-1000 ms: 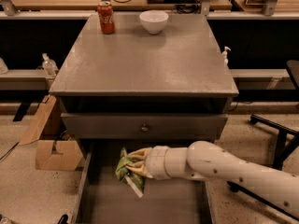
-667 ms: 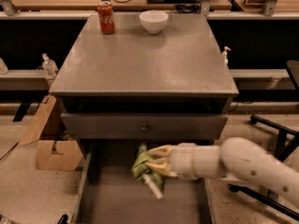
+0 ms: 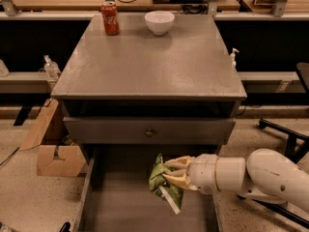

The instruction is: Pick green jalapeno chip bag from middle drawer and place on counter

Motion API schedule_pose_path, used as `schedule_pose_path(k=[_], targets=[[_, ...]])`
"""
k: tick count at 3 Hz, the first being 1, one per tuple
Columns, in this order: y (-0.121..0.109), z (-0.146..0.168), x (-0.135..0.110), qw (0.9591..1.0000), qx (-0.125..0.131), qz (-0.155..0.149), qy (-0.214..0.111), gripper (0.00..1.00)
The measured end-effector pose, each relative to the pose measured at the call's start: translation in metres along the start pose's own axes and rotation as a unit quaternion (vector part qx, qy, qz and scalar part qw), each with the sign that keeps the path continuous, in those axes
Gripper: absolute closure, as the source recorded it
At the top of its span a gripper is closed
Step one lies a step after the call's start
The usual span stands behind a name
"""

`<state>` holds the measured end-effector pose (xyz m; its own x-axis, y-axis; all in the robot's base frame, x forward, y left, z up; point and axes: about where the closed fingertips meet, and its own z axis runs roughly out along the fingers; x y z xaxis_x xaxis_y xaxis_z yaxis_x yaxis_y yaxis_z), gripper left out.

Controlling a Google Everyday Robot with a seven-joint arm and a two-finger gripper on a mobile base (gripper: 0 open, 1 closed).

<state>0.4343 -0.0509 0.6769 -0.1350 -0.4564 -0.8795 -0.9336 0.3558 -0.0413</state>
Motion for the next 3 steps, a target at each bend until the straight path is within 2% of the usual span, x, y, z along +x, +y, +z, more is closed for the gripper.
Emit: schedule_pose_path(k=[1,2,3], targets=[[-0.003,-0.002,-0.025,0.9999,0.002,-0.015,0.001,1.00],[-0.012,-0.022,-0.093,0.9995,0.018,-0.027,-0.005,1.00],[-0.030,-0.053,-0.184,0.9973,0.054,-0.049,-0.005,1.00]])
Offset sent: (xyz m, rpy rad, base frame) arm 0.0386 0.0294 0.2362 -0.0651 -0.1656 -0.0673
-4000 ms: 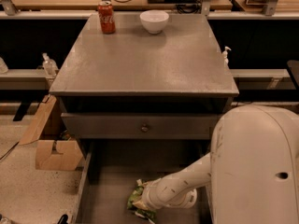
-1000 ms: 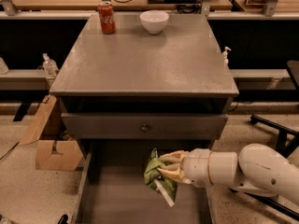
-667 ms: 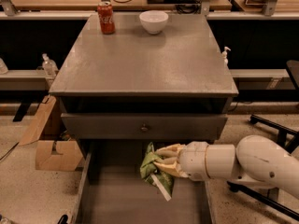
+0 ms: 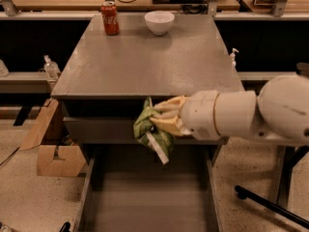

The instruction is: Pick green jalapeno chip bag from middle drawer and place on counter

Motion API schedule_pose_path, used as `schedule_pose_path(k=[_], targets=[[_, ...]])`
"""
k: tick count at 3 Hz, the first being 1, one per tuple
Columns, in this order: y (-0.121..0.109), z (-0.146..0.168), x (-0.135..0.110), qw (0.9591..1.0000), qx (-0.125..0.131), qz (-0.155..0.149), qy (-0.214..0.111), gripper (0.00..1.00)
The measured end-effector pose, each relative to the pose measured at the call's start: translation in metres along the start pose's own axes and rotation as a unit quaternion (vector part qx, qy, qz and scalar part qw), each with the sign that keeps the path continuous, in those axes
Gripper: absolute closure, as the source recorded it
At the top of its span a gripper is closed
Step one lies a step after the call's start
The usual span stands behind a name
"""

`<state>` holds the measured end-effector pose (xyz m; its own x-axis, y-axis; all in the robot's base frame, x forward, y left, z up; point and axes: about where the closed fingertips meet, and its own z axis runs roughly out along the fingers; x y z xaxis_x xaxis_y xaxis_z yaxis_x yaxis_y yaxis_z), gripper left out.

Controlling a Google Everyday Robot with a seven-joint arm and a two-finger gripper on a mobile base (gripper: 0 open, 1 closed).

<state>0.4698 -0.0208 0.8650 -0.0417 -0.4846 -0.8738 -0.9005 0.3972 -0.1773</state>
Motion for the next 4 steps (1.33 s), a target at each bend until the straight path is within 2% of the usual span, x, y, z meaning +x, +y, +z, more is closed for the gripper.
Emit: schedule_pose_path(k=[1,2,3,4], targets=[[-0.038,-0.022,-0.071,0.9990,0.039,-0.023,0.001,1.00],[-0.105,-0.028,-0.111,0.9960,0.077,-0.045,0.005,1.00],[-0.180,-0.011,-0.118,0.9929,0.101,-0.062,0.011,1.00],[-0.235,0.044,-0.137,0.9913,0.097,-0.089,-0.007,1.00]])
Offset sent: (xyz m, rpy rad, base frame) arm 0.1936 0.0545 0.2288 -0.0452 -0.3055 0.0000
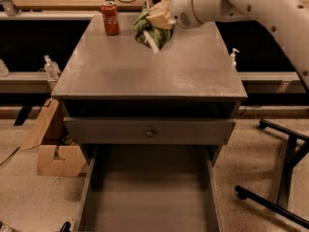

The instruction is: Pick green jalapeno chip bag from middle drawer and place on counter

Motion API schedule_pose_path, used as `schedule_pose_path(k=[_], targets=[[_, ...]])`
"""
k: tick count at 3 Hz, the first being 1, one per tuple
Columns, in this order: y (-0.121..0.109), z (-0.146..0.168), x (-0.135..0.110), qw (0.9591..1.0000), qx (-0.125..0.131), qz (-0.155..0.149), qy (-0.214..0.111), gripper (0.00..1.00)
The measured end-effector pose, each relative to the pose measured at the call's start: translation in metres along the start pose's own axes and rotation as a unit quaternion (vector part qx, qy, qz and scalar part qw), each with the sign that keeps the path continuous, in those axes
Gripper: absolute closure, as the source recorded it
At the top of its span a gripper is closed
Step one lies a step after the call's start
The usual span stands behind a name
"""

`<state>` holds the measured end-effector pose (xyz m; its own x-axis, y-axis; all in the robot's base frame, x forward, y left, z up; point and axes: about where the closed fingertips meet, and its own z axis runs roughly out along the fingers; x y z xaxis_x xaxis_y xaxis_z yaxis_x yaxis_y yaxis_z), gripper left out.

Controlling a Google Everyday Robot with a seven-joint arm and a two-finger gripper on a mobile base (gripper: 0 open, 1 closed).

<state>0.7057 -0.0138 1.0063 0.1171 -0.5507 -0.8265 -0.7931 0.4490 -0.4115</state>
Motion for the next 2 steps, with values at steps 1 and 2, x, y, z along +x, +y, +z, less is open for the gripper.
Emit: schedule_pose_path(k=[1,2], targets=[[-0.006,0.069,-0.023,0.9982,-0.038,-0.026,-0.038,0.83],[-0.013,0.079,-0.039,0.9972,-0.038,-0.032,-0.056,0.59]])
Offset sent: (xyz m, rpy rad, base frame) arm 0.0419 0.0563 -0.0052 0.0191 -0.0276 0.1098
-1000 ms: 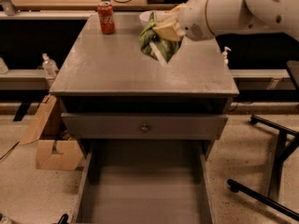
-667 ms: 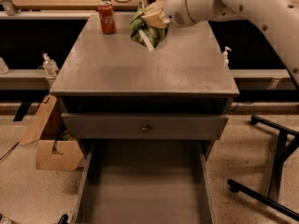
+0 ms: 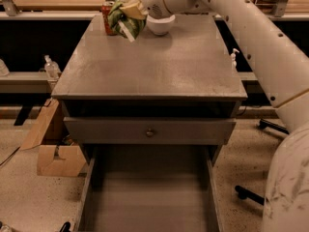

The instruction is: Pick green jalapeno chip bag from middle drawer and place on counter

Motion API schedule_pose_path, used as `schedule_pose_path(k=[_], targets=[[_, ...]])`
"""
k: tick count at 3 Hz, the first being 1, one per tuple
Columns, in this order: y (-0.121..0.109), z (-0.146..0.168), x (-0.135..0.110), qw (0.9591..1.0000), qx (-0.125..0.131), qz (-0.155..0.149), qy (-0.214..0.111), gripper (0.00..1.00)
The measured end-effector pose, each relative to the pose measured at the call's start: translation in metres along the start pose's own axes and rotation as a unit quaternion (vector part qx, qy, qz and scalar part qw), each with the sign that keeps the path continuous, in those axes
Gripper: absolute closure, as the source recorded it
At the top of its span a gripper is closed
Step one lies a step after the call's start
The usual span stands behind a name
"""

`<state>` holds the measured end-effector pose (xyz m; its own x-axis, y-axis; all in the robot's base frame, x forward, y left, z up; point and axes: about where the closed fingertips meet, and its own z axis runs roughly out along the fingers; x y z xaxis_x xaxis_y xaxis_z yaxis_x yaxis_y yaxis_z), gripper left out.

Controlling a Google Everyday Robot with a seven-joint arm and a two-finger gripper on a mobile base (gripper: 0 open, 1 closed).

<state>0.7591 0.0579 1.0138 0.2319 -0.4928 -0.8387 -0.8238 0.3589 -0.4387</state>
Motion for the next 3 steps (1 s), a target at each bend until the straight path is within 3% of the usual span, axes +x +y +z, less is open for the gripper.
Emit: schedule_pose_path(k=[2,3], targets=[[0.0051,0.0081,-0.0002,1.0000,-0.007,0.000,-0.001,0.13],[0.0064,0.0099,-0.0002,1.0000,-0.009,0.000,-0.001,0.00]])
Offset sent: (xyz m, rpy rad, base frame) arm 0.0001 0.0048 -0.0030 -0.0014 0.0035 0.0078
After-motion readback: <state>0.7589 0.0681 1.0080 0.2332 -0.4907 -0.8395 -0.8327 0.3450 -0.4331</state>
